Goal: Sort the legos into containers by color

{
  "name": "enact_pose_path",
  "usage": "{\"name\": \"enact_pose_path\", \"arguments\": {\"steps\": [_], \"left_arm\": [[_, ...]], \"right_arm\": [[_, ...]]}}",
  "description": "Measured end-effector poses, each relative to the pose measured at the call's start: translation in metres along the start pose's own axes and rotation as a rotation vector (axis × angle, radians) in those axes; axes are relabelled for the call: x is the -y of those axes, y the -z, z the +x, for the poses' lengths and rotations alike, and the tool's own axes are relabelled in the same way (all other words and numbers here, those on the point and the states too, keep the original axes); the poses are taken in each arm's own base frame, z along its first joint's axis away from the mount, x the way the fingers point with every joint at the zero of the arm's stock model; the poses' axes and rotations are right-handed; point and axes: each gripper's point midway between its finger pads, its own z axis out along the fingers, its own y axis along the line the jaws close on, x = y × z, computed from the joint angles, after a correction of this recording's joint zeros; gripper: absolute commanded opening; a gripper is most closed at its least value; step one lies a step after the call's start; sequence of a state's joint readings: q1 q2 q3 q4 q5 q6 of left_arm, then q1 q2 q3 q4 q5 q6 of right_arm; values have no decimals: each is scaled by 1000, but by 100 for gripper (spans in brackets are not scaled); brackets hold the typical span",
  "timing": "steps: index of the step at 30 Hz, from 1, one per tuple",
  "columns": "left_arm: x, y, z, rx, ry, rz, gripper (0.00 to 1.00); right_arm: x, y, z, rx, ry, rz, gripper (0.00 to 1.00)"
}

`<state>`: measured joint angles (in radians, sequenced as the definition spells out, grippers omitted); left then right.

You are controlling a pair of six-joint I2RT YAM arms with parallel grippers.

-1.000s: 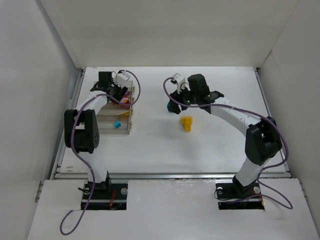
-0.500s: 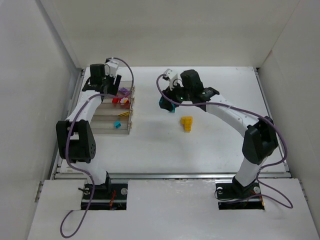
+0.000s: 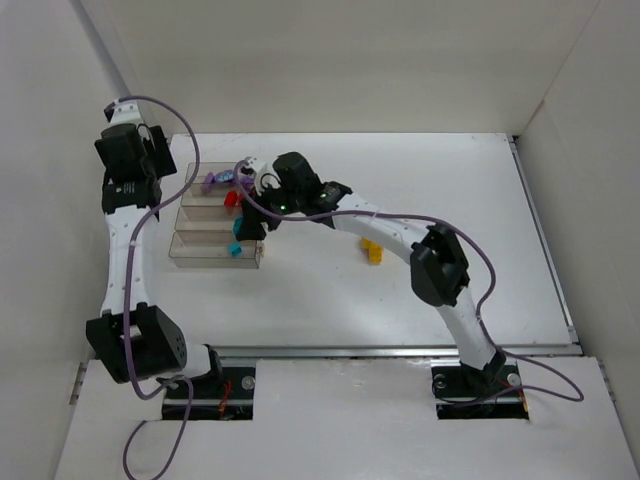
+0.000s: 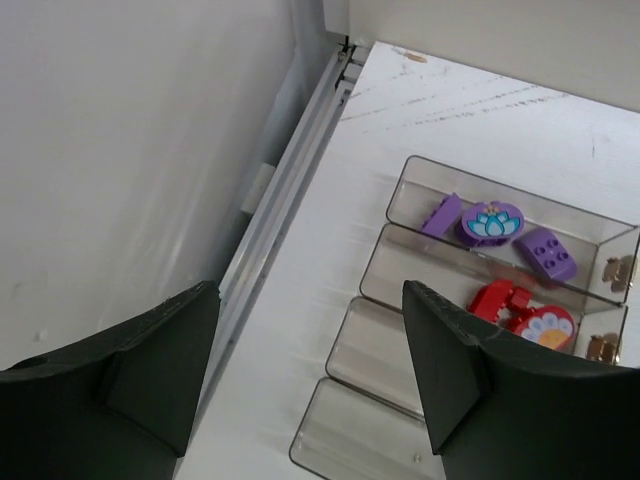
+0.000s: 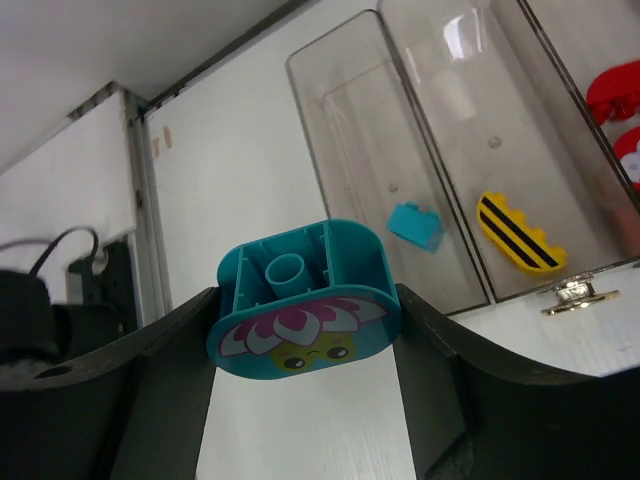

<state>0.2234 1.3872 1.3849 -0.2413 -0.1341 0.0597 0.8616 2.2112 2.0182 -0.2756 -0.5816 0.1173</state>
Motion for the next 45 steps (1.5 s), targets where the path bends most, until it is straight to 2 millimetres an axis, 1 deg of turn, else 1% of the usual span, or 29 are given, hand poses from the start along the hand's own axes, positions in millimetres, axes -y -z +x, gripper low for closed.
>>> {"name": "enact_pose_path", "arguments": {"steps": [1,3,7,9,11,13,15,17,20,22,23,25,26,27,30,31,34,36,37,45], "left_arm": [[-1,4,3,-2,3,-3,71],[0,10,12,-15,7,-1,71],[-1,13,32,-60,4,-3,71],[-2,13,39,-78,1,-5,71],[-2,15,42,-86,-1,-5,71],[-3,17,42,-85,-2,-5,71],[-3,20,44,-84,-2,-4,71],[-3,21,43,-83,2,0,71],[-6,21,43,-81,4,-3,71],[-6,21,43,-82,4,-5,71],[-6,21,43,-83,4,-5,71],[-6,21,45,-87,4,-7,71],[-6,20,47,-90,3,-6,71],[-6,20,49,-94,2,-5,71],[-4,21,51,-103,1,3,71],[-4,21,51,-103,1,6,71],[-2,19,53,-108,2,17,71],[-1,18,54,-113,1,22,71],[0,17,56,-118,1,25,71],[3,13,62,-142,-2,39,71]], "right_arm": [[4,-8,5,-5,-31,12,0],[17,-24,10,0,-90,47,0],[46,-55,14,39,-168,127,0],[59,-62,21,42,-199,176,0],[64,-65,27,39,-222,220,0],[63,-69,29,46,-226,249,0],[57,-74,30,50,-224,257,0],[50,-79,35,43,-224,255,0],[43,-85,50,14,-233,253,0],[42,-89,62,-6,-238,256,0],[41,-90,63,-3,-238,256,7],[40,-90,63,-3,-239,261,19],[41,-90,63,-1,-241,264,27],[41,-90,63,1,-241,268,43],[42,-89,62,5,-241,272,63],[42,-89,62,5,-241,271,72],[41,-89,59,9,-244,271,82],[40,-89,57,13,-243,268,97],[40,-88,55,15,-243,269,100],[36,-81,47,16,-236,270,100]]}}
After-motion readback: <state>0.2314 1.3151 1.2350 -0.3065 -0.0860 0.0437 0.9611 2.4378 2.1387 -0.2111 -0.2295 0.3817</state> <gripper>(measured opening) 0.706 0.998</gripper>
